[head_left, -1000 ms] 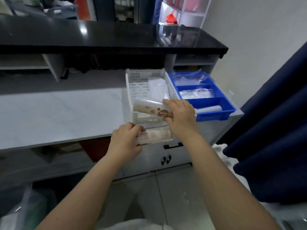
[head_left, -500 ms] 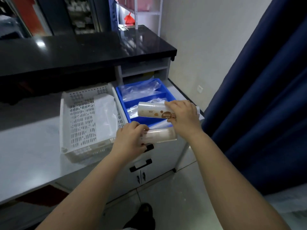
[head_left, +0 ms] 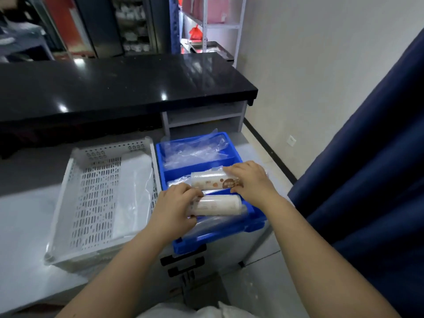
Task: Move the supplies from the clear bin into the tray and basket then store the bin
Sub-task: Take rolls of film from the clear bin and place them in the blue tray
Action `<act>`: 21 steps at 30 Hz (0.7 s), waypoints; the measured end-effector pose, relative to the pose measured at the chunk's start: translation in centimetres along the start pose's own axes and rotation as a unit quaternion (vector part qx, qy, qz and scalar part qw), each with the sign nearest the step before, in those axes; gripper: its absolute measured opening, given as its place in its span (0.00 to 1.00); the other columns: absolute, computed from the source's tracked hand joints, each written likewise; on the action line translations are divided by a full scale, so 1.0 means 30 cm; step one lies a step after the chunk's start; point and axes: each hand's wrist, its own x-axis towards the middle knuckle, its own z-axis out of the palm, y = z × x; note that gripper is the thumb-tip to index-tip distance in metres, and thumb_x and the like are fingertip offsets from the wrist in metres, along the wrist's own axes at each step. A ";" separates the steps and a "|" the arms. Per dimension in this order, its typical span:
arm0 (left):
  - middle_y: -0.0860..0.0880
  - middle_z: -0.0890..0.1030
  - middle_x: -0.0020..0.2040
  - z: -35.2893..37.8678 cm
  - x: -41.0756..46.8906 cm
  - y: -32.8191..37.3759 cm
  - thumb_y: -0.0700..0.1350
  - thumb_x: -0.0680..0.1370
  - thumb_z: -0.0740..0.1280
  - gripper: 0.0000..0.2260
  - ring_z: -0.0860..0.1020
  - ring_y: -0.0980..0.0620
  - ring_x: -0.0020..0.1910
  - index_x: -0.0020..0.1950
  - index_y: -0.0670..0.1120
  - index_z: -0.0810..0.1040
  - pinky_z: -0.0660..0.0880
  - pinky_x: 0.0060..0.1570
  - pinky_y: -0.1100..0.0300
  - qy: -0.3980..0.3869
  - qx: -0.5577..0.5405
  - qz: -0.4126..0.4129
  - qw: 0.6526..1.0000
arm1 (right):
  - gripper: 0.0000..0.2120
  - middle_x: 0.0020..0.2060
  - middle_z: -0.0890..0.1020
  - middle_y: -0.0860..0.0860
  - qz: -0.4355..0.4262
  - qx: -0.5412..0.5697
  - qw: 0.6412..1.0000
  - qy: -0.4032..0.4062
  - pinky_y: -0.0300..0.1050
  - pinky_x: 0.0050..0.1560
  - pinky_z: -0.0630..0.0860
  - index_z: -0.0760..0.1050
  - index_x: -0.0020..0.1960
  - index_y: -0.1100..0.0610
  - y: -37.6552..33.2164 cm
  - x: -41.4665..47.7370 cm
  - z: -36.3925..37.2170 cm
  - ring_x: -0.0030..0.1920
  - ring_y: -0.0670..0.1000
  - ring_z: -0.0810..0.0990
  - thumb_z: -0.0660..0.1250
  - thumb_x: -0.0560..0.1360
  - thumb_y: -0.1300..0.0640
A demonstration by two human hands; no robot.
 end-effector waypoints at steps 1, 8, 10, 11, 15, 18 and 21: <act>0.56 0.75 0.57 0.004 -0.003 0.002 0.52 0.64 0.74 0.26 0.72 0.52 0.56 0.61 0.58 0.74 0.71 0.55 0.52 0.001 -0.003 -0.011 1.000 | 0.26 0.60 0.77 0.46 -0.012 0.008 1.000 -0.014 0.47 0.63 0.62 0.71 0.66 0.48 0.011 0.015 0.013 0.60 0.51 0.69 0.73 0.70 0.56; 0.56 0.76 0.52 -0.007 -0.081 0.032 0.46 0.61 0.74 0.26 0.75 0.52 0.50 0.59 0.55 0.78 0.74 0.49 0.52 0.077 -0.030 -0.117 0.990 | 0.25 0.59 0.79 0.47 -0.101 0.045 0.993 -0.049 0.49 0.61 0.66 0.75 0.64 0.50 0.095 0.041 0.087 0.58 0.54 0.72 0.75 0.68 0.59; 0.55 0.76 0.51 -0.015 -0.086 0.050 0.46 0.60 0.74 0.26 0.75 0.51 0.48 0.58 0.55 0.78 0.75 0.47 0.53 0.101 -0.021 -0.136 0.985 | 0.25 0.55 0.81 0.49 -0.139 0.037 0.989 -0.041 0.50 0.55 0.69 0.78 0.60 0.53 0.101 0.036 0.103 0.54 0.56 0.75 0.77 0.63 0.61; 0.54 0.77 0.51 -0.020 -0.081 0.060 0.45 0.60 0.75 0.26 0.75 0.51 0.47 0.58 0.54 0.79 0.75 0.46 0.53 0.111 -0.018 -0.147 0.983 | 0.23 0.51 0.82 0.50 -0.152 0.028 0.987 -0.036 0.49 0.50 0.69 0.79 0.56 0.54 0.099 0.032 0.111 0.50 0.57 0.77 0.78 0.61 0.62; 0.52 0.77 0.51 -0.041 -0.034 0.092 0.43 0.60 0.75 0.26 0.75 0.50 0.47 0.57 0.53 0.79 0.74 0.47 0.52 0.115 -0.005 -0.168 0.979 | 0.18 0.43 0.78 0.52 -0.111 0.047 0.992 -0.028 0.44 0.42 0.64 0.76 0.48 0.54 0.090 -0.005 0.158 0.44 0.57 0.75 0.77 0.62 0.57; 0.52 0.77 0.51 -0.050 -0.011 0.095 0.43 0.61 0.76 0.25 0.74 0.50 0.48 0.57 0.53 0.78 0.73 0.47 0.52 0.117 0.011 -0.168 0.979 | 0.20 0.46 0.77 0.53 -0.098 0.044 0.993 -0.038 0.46 0.43 0.67 0.75 0.54 0.53 0.103 -0.030 0.188 0.46 0.56 0.73 0.77 0.66 0.52; 0.53 0.77 0.52 -0.059 -0.007 0.090 0.44 0.62 0.75 0.25 0.74 0.50 0.49 0.58 0.54 0.78 0.72 0.48 0.53 0.113 0.026 -0.170 0.979 | 0.19 0.48 0.78 0.52 -0.103 0.043 0.992 -0.061 0.45 0.45 0.66 0.75 0.56 0.52 0.101 -0.033 0.192 0.49 0.56 0.72 0.75 0.68 0.52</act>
